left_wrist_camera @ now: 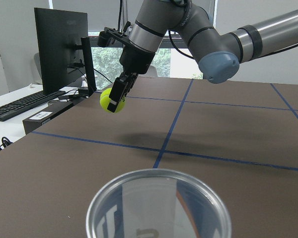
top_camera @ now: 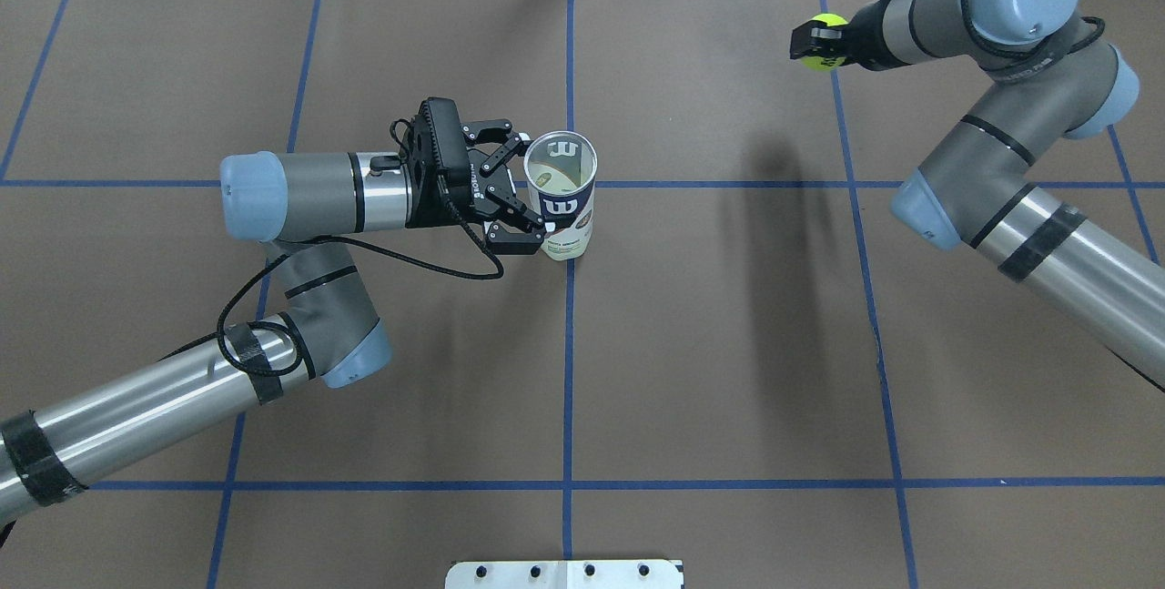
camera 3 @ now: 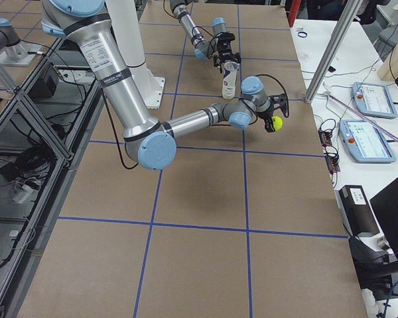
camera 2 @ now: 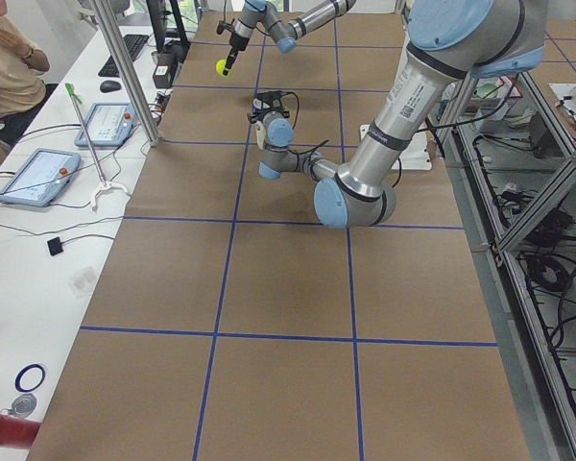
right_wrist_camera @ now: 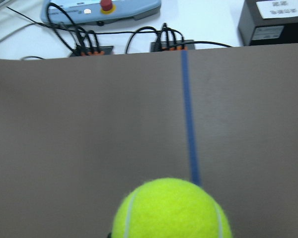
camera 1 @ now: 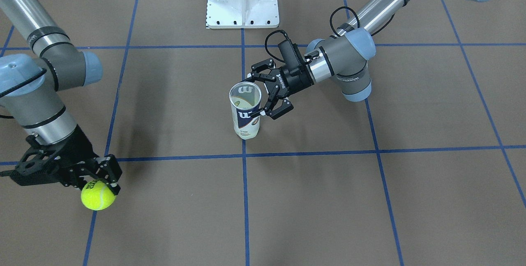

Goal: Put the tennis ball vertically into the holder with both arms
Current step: 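Carry the second ball over the can and lower it into the opening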

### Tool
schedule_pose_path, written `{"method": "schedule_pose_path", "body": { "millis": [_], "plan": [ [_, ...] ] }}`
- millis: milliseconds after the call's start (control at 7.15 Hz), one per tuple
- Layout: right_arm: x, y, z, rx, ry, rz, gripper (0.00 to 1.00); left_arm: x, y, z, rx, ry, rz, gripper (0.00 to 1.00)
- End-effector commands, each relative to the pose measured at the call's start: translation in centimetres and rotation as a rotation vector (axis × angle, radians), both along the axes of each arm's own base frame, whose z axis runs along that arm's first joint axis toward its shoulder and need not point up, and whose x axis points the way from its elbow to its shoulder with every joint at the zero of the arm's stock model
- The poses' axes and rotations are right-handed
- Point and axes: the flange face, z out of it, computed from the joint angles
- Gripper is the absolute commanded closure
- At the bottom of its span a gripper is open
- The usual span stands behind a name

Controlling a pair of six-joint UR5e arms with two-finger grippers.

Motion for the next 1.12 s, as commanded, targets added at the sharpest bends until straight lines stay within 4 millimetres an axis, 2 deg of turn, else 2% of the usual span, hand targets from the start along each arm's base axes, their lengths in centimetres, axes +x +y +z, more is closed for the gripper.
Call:
{"method": "schedule_pose_path", "body": {
  "millis": [0,140,280,420,559,979],
  "plan": [
    [-3.6,6.6,-12.2,-0.049,-0.300,0.088,1.00,0.1,0.0,-0.1,0.001,0.001,0.001,0.01],
    [-4.7,10.0,-15.4,-0.046,-0.381,0.113,1.00,0.1,0.0,-0.1,0.001,0.001,0.001,0.01],
    [-5.2,11.8,-18.8,-0.042,-0.418,0.104,1.00,0.1,0.1,-0.1,0.001,0.001,0.003,0.01],
    [-6.3,12.9,-22.2,-0.077,-0.385,0.089,1.00,0.1,0.1,-0.1,0.001,0.001,0.003,0.01],
    [-7.4,13.5,-24.5,-0.122,-0.326,0.080,1.00,0.2,0.2,0.0,0.000,0.000,0.004,0.01],
    [-10.2,15.3,-27.0,-0.222,-0.181,0.055,1.00,0.2,0.2,-0.2,0.001,0.003,0.003,0.01]
  ]
}}
